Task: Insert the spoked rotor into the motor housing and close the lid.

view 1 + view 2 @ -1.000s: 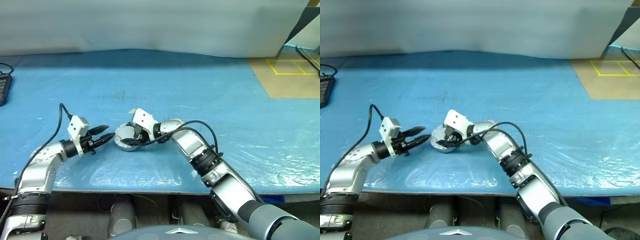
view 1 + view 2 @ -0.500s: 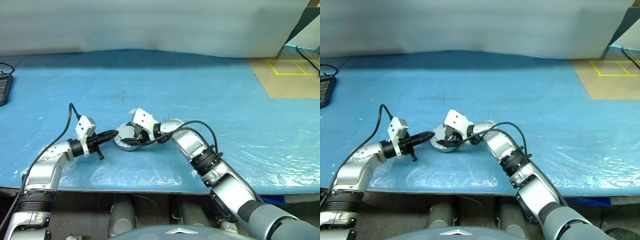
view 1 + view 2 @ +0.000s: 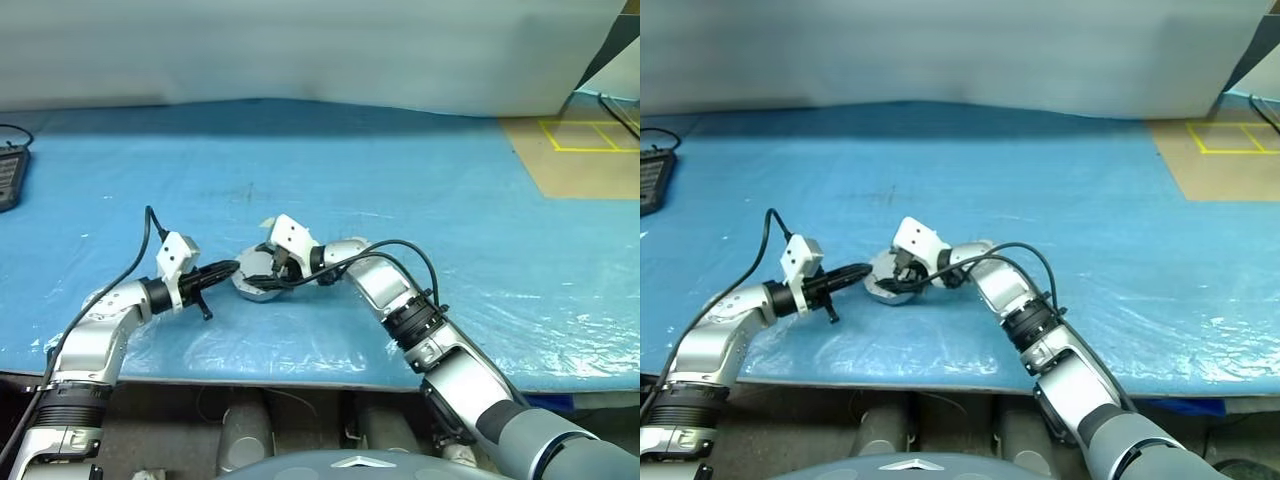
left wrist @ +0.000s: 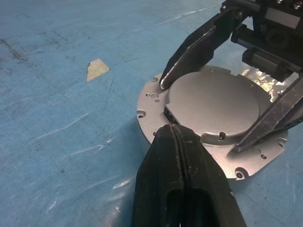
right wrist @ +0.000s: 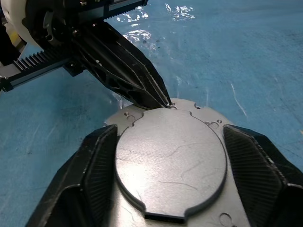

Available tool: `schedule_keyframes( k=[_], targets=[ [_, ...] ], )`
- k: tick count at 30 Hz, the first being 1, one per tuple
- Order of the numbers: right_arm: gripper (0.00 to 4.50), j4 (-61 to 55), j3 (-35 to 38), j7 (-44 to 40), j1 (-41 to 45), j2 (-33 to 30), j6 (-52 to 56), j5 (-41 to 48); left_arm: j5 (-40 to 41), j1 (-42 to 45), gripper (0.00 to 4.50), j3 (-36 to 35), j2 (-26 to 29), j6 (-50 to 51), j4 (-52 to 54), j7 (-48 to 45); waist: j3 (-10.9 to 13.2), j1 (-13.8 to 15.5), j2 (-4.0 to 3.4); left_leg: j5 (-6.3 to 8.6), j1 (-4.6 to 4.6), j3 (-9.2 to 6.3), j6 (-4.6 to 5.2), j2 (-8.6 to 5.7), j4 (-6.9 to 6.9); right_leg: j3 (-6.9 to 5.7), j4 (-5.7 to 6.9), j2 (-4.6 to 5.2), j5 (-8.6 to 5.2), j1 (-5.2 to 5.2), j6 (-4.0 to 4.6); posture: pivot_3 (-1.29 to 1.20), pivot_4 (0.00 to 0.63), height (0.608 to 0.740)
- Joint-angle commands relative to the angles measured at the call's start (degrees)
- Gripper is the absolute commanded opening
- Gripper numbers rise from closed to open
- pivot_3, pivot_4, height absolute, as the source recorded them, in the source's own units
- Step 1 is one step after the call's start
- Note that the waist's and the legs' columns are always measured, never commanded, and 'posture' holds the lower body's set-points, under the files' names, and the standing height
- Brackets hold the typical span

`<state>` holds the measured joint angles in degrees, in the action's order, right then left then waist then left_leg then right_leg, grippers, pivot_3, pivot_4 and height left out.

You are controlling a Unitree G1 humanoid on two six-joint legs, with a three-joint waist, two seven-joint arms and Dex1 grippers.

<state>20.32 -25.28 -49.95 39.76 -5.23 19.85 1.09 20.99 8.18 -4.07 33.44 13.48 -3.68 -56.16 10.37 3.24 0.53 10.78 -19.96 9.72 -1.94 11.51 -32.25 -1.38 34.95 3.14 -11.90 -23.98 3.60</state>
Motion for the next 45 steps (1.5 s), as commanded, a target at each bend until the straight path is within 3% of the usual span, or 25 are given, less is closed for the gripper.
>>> schedule_keyframes(
  k=[1,14,24,36,45],
  targets=[
    [4.49,-2.7,2.2,-0.3,-0.5,-1.1,0.5,1.2,-1.2,-0.9,0.00,2.1,-0.2,0.7,-0.4,-0.4,0.0,0.1,0.00,0.00,-0.02,0.02,0.00,0.00,0.02,0.00,-0.07,0.00,0.00,0.01,0.01,0.00,0.150,0.740],
    [4.49,-17.1,12.4,-5.4,-2.6,-3.5,14.3,17.5,-1.0,0.3,0.00,1.1,0.2,-0.7,-3.1,-0.2,0.0,0.6,0.00,-0.01,-0.13,0.09,-0.01,0.01,0.22,-0.01,-0.21,-0.03,0.11,-0.13,0.21,0.00,0.150,0.740],
    [4.49,-10.6,19.6,-1.0,-4.4,-6.2,34.0,25.1,-1.2,1.3,0.00,1.3,0.0,-2.1,-4.4,-0.1,0.0,0.7,0.00,-0.07,-0.16,0.10,-0.11,-0.01,0.24,0.00,-0.25,-0.02,0.10,-0.13,0.18,0.00,0.150,0.740],
    [4.49,-6.4,22.9,2.0,-5.4,-1.7,45.6,31.3,-1.3,1.5,0.00,0.9,0.1,-3.4,-5.3,0.3,0.0,0.8,-0.01,-0.09,-0.18,0.12,-0.15,0.00,0.25,-0.01,-0.24,-0.02,0.09,-0.15,0.19,0.00,0.150,0.740],
    [4.49,-3.8,24.2,4.9,-5.4,-0.3,47.9,32.1,-1.4,1.5,0.00,0.6,0.3,-3.7,-5.4,0.7,0.0,0.8,-0.01,-0.10,-0.17,0.11,-0.18,0.00,0.25,-0.01,-0.25,-0.02,0.08,-0.15,0.17,0.00,0.150,0.740]
  ],
)
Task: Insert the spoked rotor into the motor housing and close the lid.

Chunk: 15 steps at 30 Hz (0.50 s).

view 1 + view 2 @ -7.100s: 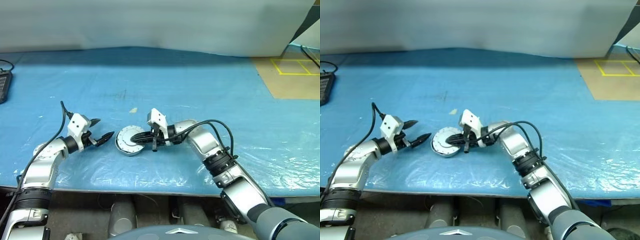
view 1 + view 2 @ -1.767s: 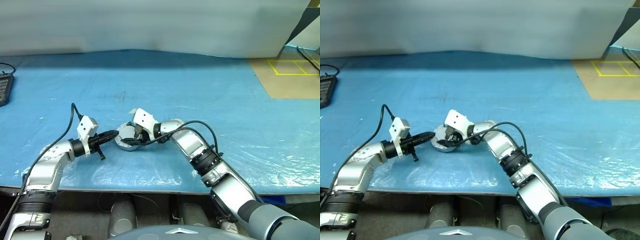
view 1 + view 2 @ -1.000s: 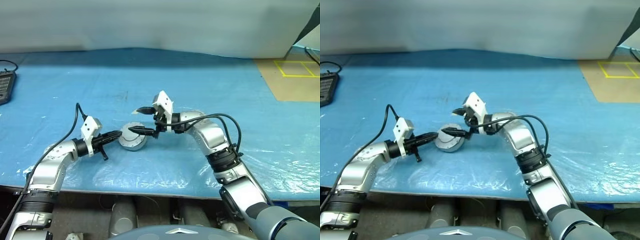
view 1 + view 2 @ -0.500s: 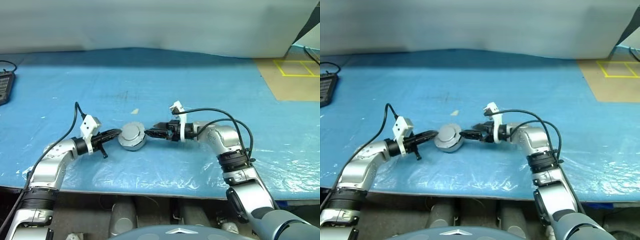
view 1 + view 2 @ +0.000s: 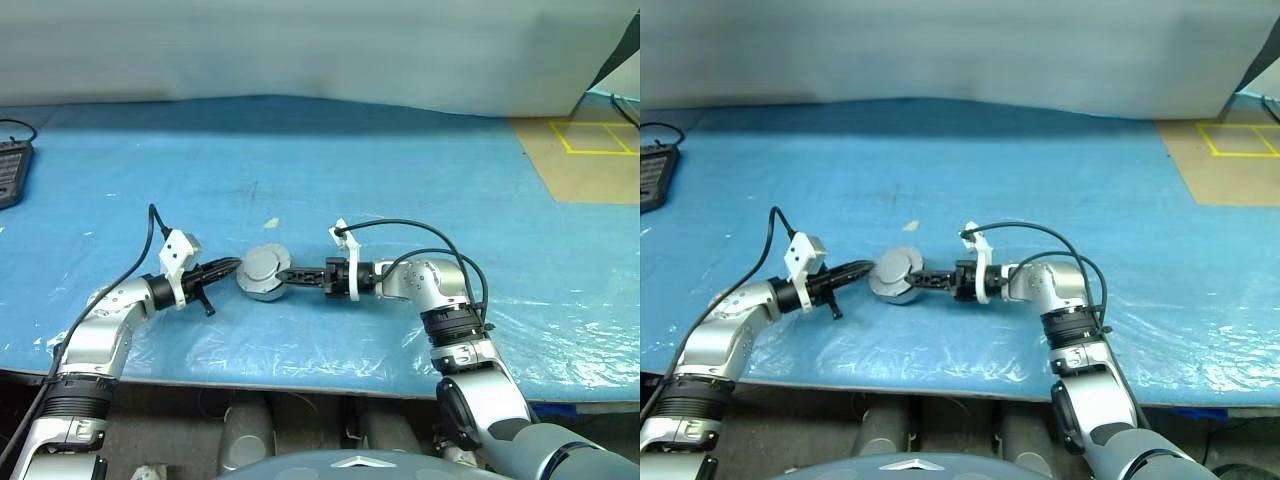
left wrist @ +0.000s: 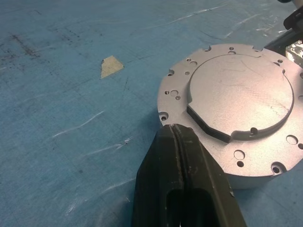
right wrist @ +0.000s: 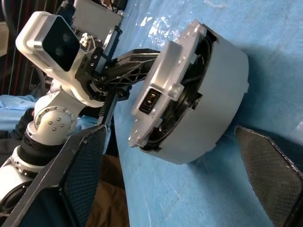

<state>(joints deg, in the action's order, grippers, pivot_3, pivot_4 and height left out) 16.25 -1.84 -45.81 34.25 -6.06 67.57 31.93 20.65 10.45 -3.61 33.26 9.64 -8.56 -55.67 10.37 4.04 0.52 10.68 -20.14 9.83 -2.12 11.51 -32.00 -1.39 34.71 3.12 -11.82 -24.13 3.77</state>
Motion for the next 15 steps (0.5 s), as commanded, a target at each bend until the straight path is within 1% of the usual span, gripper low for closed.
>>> schedule_keyframes(
  k=[1,4,6,7,9,10,13,15],
  targets=[
    [4.49,0.7,1.1,1.2,0.2,0.8,0.3,1.3,-1.2,-0.9,0.00,0.1,0.4,0.1,-0.5,0.3,0.0,0.0,0.00,0.00,0.00,0.00,0.00,0.00,0.00,0.00,0.00,0.00,0.00,0.00,-0.01,0.00,0.150,0.740],
    [4.49,1.8,1.4,2.1,0.4,1.6,0.2,1.1,-1.3,-1.0,0.00,0.1,0.3,0.0,-0.4,0.3,0.0,0.0,0.00,0.00,0.02,0.00,0.00,0.00,0.01,0.00,0.00,0.00,-0.01,0.00,-0.02,0.00,0.150,0.740],
    [4.15,2.3,1.2,2.5,0.6,1.9,-0.2,0.9,-1.3,-1.1,0.00,0.1,0.3,0.0,-0.4,0.3,0.0,0.0,0.00,0.00,0.02,0.00,0.00,0.00,0.01,0.00,0.00,0.00,-0.02,0.00,-0.04,0.00,0.150,0.740],
    [3.93,2.6,1.1,2.6,0.7,2.0,-0.4,0.7,-1.4,-1.1,0.00,0.1,0.3,0.0,-0.4,0.4,0.0,0.0,0.00,0.00,0.02,0.00,0.00,0.00,0.01,0.00,0.00,0.00,-0.05,0.00,-0.09,0.00,0.150,0.740],
    [3.30,2.9,1.0,2.9,1.0,2.3,-0.6,0.9,-1.4,-1.0,0.00,0.1,0.2,-0.1,-0.5,0.4,0.0,0.0,0.00,0.00,0.02,0.00,-0.01,0.00,0.01,0.00,0.00,0.00,-0.04,0.00,-0.08,0.00,0.150,0.740],
    [2.89,3.0,0.9,2.9,1.1,2.4,-0.6,0.9,-1.4,-1.0,0.00,0.0,0.2,-0.2,-0.6,0.4,0.0,0.0,0.00,0.00,0.01,0.00,-0.01,0.00,0.02,0.00,0.00,0.00,-0.04,0.00,-0.07,0.00,0.150,0.740],
    [1.85,3.7,1.0,3.0,1.4,2.5,-0.7,1.0,-1.5,-1.2,0.00,0.0,0.2,-0.4,-0.6,0.4,0.0,0.0,0.00,-0.01,0.01,0.00,-0.02,0.00,0.06,0.00,-0.02,0.00,-0.01,-0.01,-0.02,0.00,0.150,0.740],
    [1.35,4.2,1.3,3.2,1.6,2.6,-0.9,1.1,-1.6,-1.2,0.00,0.0,0.1,-0.4,-0.8,0.5,0.0,0.0,-0.01,-0.01,0.04,0.01,-0.02,0.00,0.07,0.00,-0.01,0.00,-0.01,-0.01,-0.02,0.00,0.150,0.740]
  ],
)
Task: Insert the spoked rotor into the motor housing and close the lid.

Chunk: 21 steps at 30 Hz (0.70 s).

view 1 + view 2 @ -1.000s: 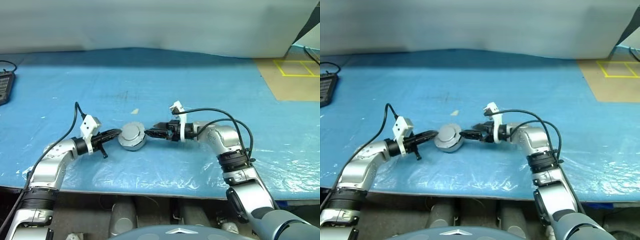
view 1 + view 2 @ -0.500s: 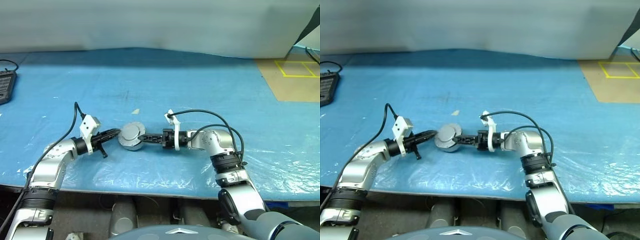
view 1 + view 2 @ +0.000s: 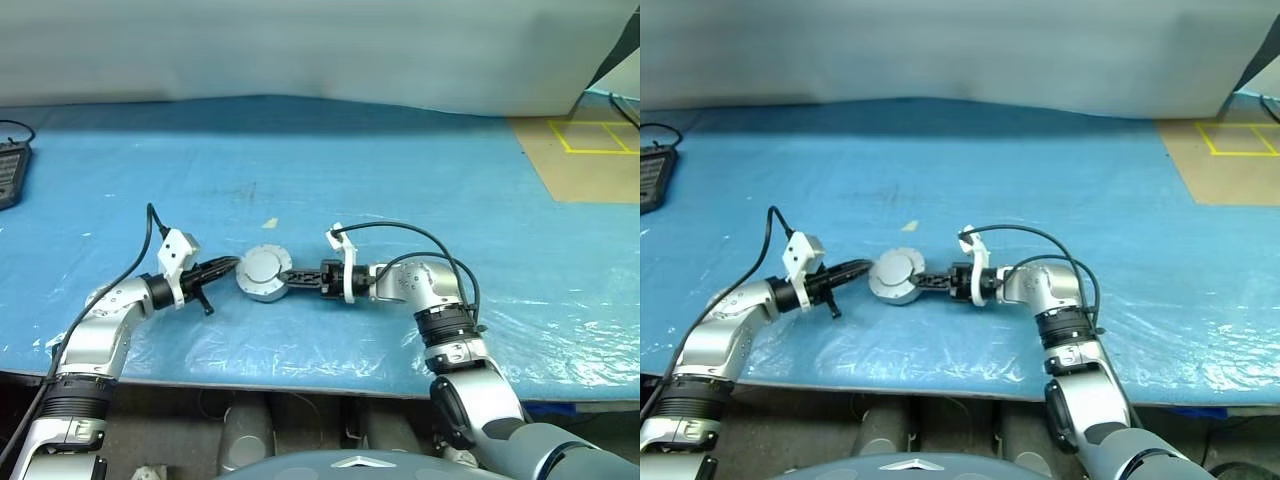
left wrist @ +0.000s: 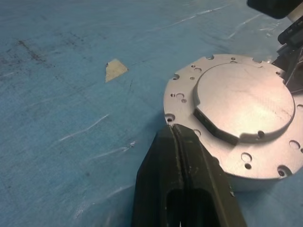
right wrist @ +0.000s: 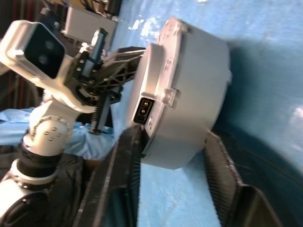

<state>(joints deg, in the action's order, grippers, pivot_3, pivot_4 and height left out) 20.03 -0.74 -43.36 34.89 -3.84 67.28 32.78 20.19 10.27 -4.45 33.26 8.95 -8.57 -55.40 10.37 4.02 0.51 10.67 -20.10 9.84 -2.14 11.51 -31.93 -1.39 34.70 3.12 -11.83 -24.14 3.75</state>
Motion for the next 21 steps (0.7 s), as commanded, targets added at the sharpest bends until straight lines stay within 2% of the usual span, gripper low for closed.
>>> schedule_keyframes(
  k=[1,9,15,17,20,21],
  targets=[
    [1.31,0.5,0.3,0.8,1.1,0.4,-0.8,0.2,-1.2,-1.0,0.00,0.8,0.0,0.2,-0.8,0.2,0.0,0.0,0.00,0.00,0.01,0.00,0.00,0.00,0.00,0.00,0.01,0.00,0.00,0.00,-0.01,0.00,0.150,0.740],
    [1.30,2.2,2.7,1.9,2.1,0.8,-2.0,0.6,-1.6,-0.6,0.00,0.4,-0.3,-0.7,-1.9,1.1,0.0,0.0,0.00,0.00,0.02,0.00,0.00,0.01,0.00,0.00,0.02,0.00,-0.19,0.00,-0.33,0.00,0.150,0.740],
    [1.30,4.2,12.3,5.4,4.6,1.3,-2.3,5.0,0.1,2.3,0.00,-2.7,-2.0,-0.8,-3.9,5.4,0.0,0.1,-0.02,0.00,-0.04,0.00,0.00,-0.01,0.00,0.00,0.04,0.01,-0.19,-0.04,-0.34,0.00,0.150,0.740],
    [1.30,3.7,15.5,6.0,5.2,0.9,-1.8,6.9,1.0,3.8,0.00,-4.4,-3.2,-0.6,-5.0,8.1,0.0,0.3,-0.01,-0.01,-0.19,0.01,-0.02,-0.02,-0.01,-0.01,0.01,0.01,0.01,-0.11,0.02,0.00,0.150,0.740],
    [1.30,2.4,18.4,5.6,5.2,-0.1,-2.2,8.6,3.8,6.6,0.00,-7.6,-5.6,1.0,-6.4,11.8,0.0,0.4,0.00,-0.04,-0.68,0.00,-0.05,0.01,-0.08,-0.05,0.01,-0.01,0.03,-0.46,0.03,0.00,0.150,0.740],
    [1.30,1.7,19.6,5.3,5.5,-0.3,-2.5,9.7,5.6,7.5,0.17,-8.9,-6.9,2.1,-6.4,12.8,0.0,0.4,0.00,-0.04,-0.89,-0.01,-0.06,0.03,-0.16,-0.07,0.04,-0.02,0.03,-0.64,0.03,0.00,0.150,0.740]
  ],
)
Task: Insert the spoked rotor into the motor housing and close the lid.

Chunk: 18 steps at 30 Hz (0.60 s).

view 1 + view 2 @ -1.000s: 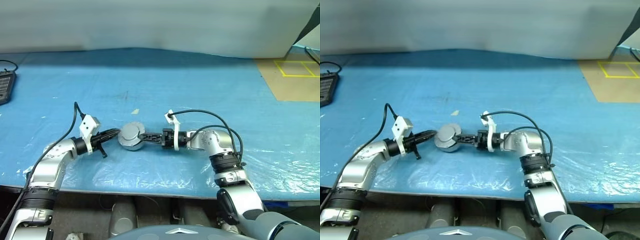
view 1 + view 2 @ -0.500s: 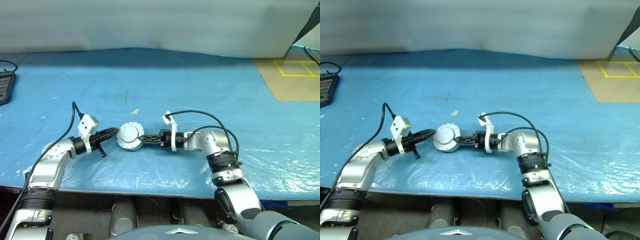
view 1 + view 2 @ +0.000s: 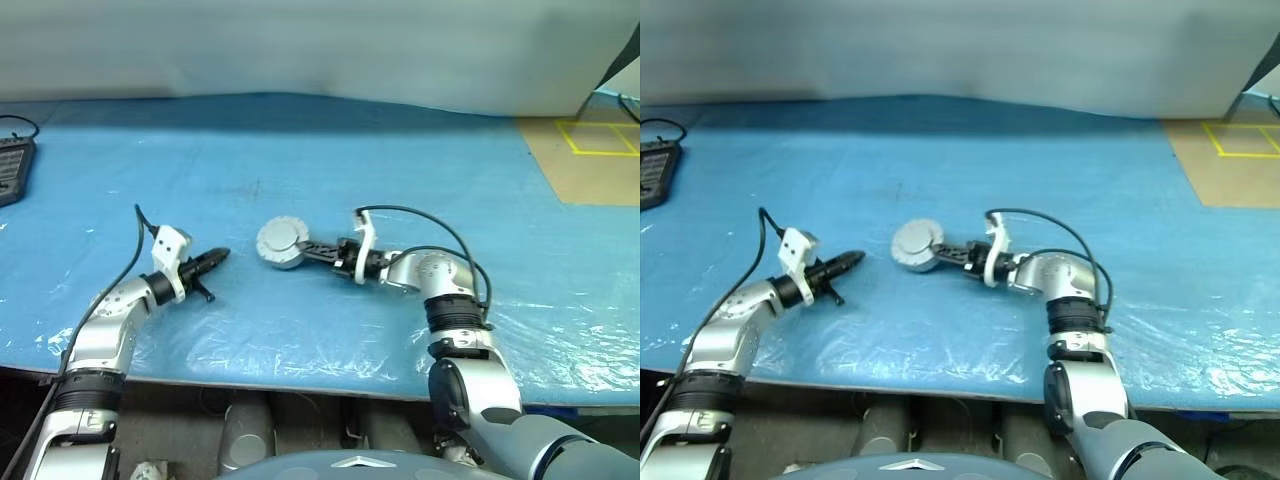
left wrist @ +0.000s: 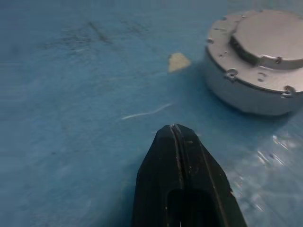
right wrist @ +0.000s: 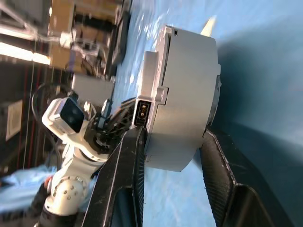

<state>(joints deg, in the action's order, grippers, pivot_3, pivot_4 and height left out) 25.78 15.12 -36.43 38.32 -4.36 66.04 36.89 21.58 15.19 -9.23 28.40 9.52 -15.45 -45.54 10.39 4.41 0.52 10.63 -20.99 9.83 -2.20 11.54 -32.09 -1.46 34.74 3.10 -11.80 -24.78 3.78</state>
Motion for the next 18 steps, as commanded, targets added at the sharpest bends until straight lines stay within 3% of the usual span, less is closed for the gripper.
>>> schedule_keyframes(
  k=[1,4,9,13,18],
  targets=[
    [1.30,-5.0,4.5,-2.2,2.1,-0.1,-1.6,6.4,6.9,3.6,0.37,-5.7,-3.7,3.2,0.9,4.0,0.0,0.0,0.00,-0.01,-0.25,0.00,-0.01,0.01,-0.05,-0.01,0.05,-0.02,0.03,-0.25,0.00,0.00,0.150,0.740],
    [1.30,-8.2,5.1,-4.3,2.1,-1.3,-4.4,7.4,17.0,5.3,1.16,-9.6,-9.9,10.6,4.4,6.8,0.0,-0.3,0.00,-0.01,-0.50,0.01,-0.01,-0.03,-0.12,-0.05,0.17,-0.03,0.06,-0.49,0.01,0.00,0.150,0.740],
    [1.30,-12.0,5.7,-5.7,1.8,-2.2,-7.4,9.7,29.5,3.7,2.99,-9.4,-19.9,22.1,11.9,11.3,0.0,-0.3,0.01,0.00,-0.58,0.01,0.00,0.08,-0.15,-0.12,0.12,-0.05,0.05,-0.50,0.04,0.00,0.150,0.740],
    [1.30,-13.4,4.8,-4.9,1.0,-2.4,-7.7,10.2,36.6,3.0,4.37,-10.4,-23.7,28.1,14.8,15.0,0.0,-0.3,0.02,0.00,-0.58,0.01,0.00,0.10,-0.23,-0.12,0.11,-0.05,0.05,-0.49,0.06,0.00,0.150,0.740],
    [1.30,-14.9,4.4,-4.7,0.1,-2.1,-6.3,11.5,43.9,3.7,4.47,-11.0,-23.6,35.2,14.8,17.7,0.0,-0.3,0.02,-0.01,-0.57,0.01,0.01,0.08,-0.25,-0.11,0.10,-0.06,0.06,-0.48,0.06,0.00,0.150,0.740]
  ],
)
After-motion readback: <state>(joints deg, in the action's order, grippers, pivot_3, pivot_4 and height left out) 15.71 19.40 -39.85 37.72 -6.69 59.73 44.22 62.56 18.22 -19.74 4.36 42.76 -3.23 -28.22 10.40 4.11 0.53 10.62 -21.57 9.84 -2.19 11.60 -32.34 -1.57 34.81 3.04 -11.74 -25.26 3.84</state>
